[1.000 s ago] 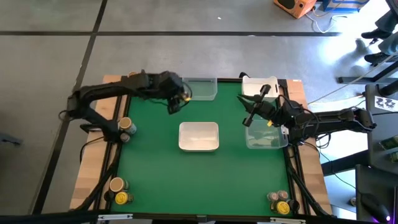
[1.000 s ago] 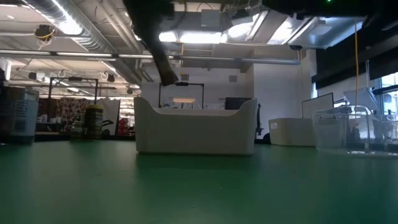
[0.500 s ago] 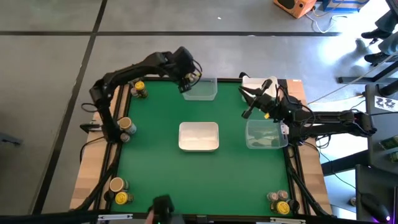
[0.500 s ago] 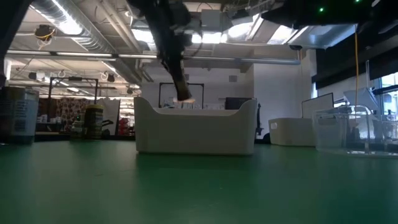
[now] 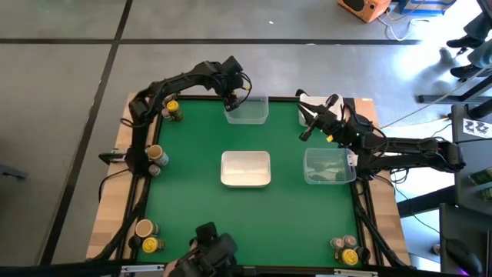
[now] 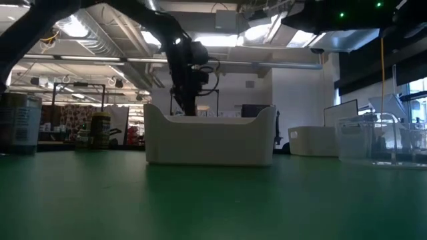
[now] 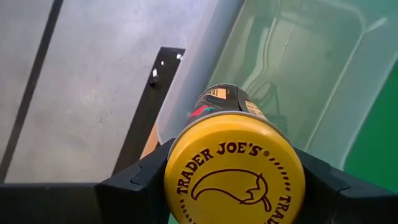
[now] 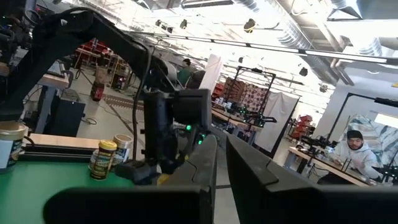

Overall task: Sort spices by type
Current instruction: Put the middle yellow seasoning bottle into the top transparent bin, then put the top yellow seasoning bottle into the top transparent bin

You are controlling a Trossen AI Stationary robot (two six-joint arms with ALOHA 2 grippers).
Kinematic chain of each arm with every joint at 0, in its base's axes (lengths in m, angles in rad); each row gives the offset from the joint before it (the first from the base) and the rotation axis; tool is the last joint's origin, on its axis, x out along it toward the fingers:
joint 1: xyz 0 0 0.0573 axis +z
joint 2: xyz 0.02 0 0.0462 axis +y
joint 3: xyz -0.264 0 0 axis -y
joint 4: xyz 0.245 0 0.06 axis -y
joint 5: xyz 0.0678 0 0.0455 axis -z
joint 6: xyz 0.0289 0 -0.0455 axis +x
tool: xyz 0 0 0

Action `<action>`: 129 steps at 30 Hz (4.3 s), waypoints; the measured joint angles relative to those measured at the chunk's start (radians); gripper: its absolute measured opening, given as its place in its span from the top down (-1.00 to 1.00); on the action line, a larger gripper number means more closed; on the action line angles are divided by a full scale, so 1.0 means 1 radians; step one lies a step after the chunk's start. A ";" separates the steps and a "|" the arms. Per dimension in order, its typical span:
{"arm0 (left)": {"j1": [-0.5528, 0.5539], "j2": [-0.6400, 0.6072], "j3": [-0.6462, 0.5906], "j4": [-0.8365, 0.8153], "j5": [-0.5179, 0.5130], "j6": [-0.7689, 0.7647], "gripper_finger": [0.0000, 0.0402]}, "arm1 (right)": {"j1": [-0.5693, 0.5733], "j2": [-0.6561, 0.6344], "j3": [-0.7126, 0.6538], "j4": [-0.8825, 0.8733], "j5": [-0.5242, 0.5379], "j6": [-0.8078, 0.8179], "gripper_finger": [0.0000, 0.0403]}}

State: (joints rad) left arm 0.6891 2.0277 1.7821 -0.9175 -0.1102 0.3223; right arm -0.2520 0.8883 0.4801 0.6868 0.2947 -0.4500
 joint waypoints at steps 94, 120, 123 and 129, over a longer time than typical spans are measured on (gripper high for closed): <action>0.017 -0.077 0.174 -0.292 -0.012 -0.060 -0.47 | 0.002 0.059 0.000 0.045 0.012 -0.030 0.81; 0.019 -0.483 -0.141 -0.474 -0.217 -0.330 -0.47 | 0.002 0.059 0.000 0.045 0.011 -0.028 0.81; 0.019 -0.483 -0.182 -0.492 -0.240 -0.376 -0.47 | 0.002 0.059 0.000 0.045 0.011 -0.028 0.81; 0.019 -0.481 -0.271 -0.433 -0.257 -0.341 -0.47 | 0.002 0.059 0.000 0.045 0.011 -0.027 0.81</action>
State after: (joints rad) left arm 0.7078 1.5463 1.5108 -1.3510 -0.3669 -0.0188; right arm -0.2501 0.9470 0.4805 0.7318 0.3061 -0.4774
